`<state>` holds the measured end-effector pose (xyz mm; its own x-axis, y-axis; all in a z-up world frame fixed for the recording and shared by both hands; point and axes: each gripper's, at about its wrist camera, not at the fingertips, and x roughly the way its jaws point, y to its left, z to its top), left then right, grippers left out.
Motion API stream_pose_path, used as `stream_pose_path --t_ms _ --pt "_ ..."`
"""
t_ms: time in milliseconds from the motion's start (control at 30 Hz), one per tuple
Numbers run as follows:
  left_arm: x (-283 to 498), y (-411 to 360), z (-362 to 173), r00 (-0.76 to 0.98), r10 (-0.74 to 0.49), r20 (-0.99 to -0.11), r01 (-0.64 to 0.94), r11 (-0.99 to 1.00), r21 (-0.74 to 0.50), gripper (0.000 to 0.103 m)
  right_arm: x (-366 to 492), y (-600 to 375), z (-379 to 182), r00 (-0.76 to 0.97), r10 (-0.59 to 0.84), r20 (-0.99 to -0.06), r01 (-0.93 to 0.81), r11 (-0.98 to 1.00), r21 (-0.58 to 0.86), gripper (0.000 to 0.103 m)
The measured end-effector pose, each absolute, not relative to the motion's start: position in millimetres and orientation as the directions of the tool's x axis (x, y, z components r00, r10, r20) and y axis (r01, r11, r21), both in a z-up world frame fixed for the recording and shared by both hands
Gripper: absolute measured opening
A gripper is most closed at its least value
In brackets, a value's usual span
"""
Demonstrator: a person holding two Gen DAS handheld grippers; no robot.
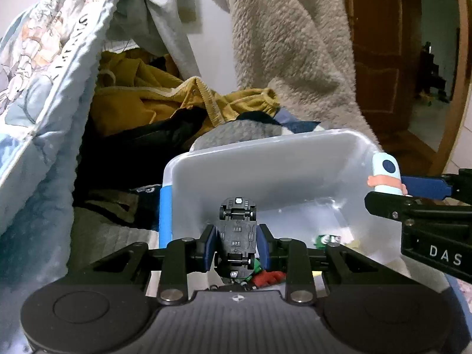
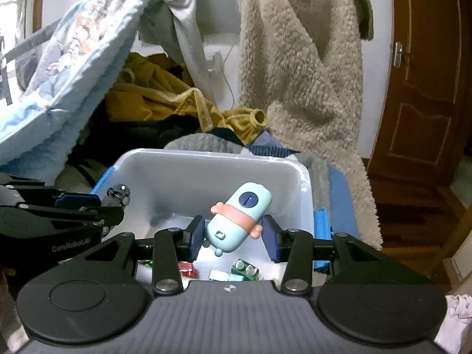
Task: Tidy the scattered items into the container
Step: 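Lift the white car and capsule toy and carry them over the bin, then open both tools to drop the white car and capsule toy into the bin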
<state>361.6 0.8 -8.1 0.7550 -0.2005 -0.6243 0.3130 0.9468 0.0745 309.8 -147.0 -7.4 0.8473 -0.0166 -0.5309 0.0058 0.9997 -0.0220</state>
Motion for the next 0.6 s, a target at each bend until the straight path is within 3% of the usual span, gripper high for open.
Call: stream_pose_path --t_ms 367,533,600 --pt "387 0 -35 0.714 -0.213 -0.667 0.306 0.952 0.024 0.034 340 -149 -28 0.805 -0.049 -0.592 0.023 0.998 -0.052 0.047" --pt "381 7 -31 0.728 -0.202 -0.655 0.288 0.957 0.024 0.054 340 -146 -31 0.804 -0.051 -0.592 0.016 0.998 -0.064 0.055" --pt "376 11 -26 0.738 -0.208 -0.642 0.280 0.960 0.010 0.055 339 -145 -31 0.804 -0.049 -0.592 0.011 0.998 -0.068 0.056"
